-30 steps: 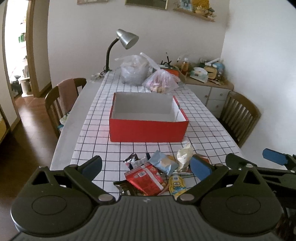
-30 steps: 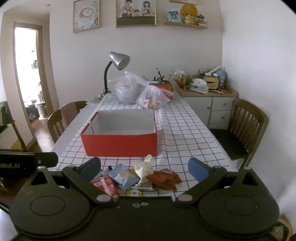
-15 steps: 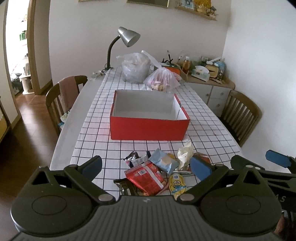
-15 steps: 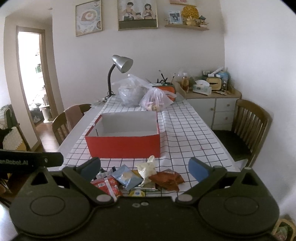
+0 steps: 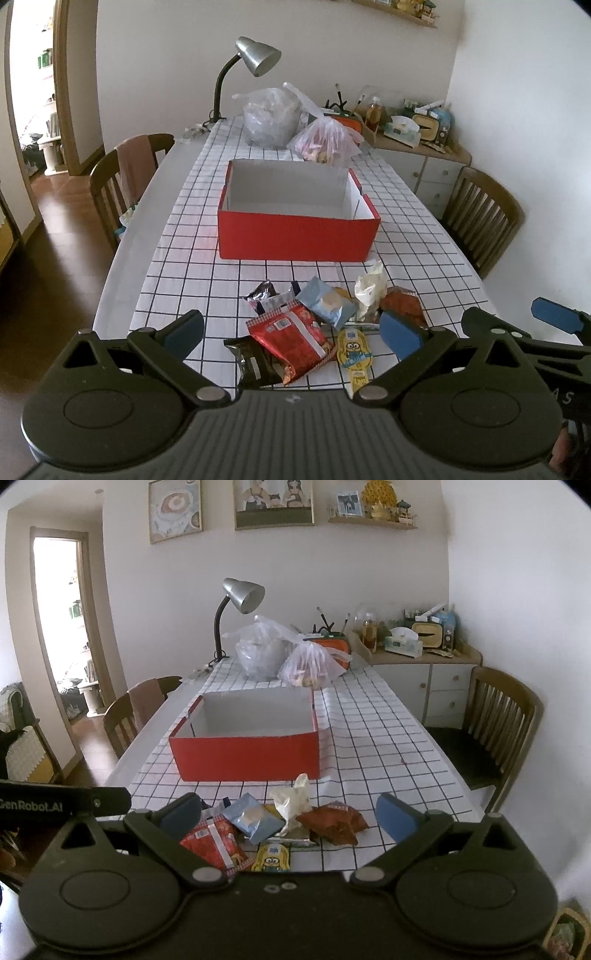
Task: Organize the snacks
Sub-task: 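Move both tools toward the snack pile on the tablecloth, then grasp the black chocolate bar with the left tool while the right tool grasps the small blue candy, then carry both snacks over the red box and open both tools to drop them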
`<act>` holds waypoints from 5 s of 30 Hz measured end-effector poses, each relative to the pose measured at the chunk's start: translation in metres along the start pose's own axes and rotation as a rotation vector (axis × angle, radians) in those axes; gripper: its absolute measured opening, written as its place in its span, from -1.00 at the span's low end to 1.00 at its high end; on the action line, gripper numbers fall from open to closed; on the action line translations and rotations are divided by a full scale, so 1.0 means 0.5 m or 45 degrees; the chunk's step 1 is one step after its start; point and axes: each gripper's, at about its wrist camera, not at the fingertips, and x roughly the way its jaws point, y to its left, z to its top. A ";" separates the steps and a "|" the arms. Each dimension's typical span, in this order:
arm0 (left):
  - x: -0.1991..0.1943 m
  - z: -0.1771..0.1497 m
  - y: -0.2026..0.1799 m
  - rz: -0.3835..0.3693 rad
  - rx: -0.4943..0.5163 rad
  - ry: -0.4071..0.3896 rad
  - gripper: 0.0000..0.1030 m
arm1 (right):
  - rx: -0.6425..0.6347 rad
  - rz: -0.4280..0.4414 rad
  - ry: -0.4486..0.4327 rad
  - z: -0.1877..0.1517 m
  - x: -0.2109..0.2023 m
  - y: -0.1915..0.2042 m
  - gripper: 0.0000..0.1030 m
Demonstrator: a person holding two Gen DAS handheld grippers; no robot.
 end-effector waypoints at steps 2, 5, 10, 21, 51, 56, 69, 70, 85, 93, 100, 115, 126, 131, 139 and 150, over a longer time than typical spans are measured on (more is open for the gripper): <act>0.000 -0.002 -0.002 -0.001 -0.002 0.005 0.98 | -0.002 -0.003 0.000 -0.001 0.000 0.000 0.97; 0.001 -0.004 -0.003 0.000 -0.002 0.007 0.98 | 0.000 -0.002 0.004 -0.003 0.001 0.001 0.97; 0.006 -0.007 -0.006 -0.002 -0.003 0.017 0.98 | 0.005 -0.004 0.011 -0.010 0.003 -0.003 0.97; 0.034 -0.013 -0.012 -0.014 0.000 0.058 0.98 | 0.013 -0.018 0.045 -0.021 0.018 -0.011 0.96; 0.175 -0.083 0.090 0.197 -0.204 0.311 0.97 | 0.026 -0.048 0.534 -0.191 0.276 -0.067 0.20; 0.179 -0.088 0.103 0.221 -0.237 0.324 0.97 | 0.017 -0.024 0.588 -0.199 0.303 -0.058 0.05; 0.259 -0.100 0.125 0.234 -0.272 0.358 0.97 | -0.059 -0.044 0.605 -0.195 0.323 -0.047 -0.50; 0.266 -0.102 0.128 0.229 -0.280 0.366 0.96 | -0.055 -0.044 0.603 -0.194 0.324 -0.049 -0.58; 0.372 -0.093 0.122 0.218 -0.322 0.496 0.70 | -0.047 -0.036 0.595 -0.188 0.324 -0.054 -0.78; 0.408 -0.087 0.120 0.229 -0.323 0.543 0.37 | -0.042 -0.038 0.585 -0.185 0.321 -0.057 -0.78; 0.406 -0.083 0.118 0.237 -0.302 0.539 -0.11 | -0.041 -0.036 0.568 -0.179 0.314 -0.056 -0.78; 0.328 -0.089 0.184 0.162 -0.486 0.452 -0.37 | -0.141 0.013 0.488 -0.113 0.270 -0.024 -0.78; 0.171 -0.064 0.206 0.153 -0.511 0.272 -0.37 | -0.246 0.200 0.379 -0.006 0.242 0.077 -0.78; 0.114 -0.035 0.216 0.178 -0.496 0.182 -0.37 | -0.263 0.293 0.339 0.041 0.239 0.112 -0.78; 0.095 0.040 0.209 0.215 -0.465 0.094 -0.37 | -0.285 0.396 0.307 0.119 0.283 0.129 -0.78; 0.240 0.221 0.150 0.230 -0.341 0.104 -0.37 | -0.271 0.418 0.283 0.247 0.444 0.050 -0.78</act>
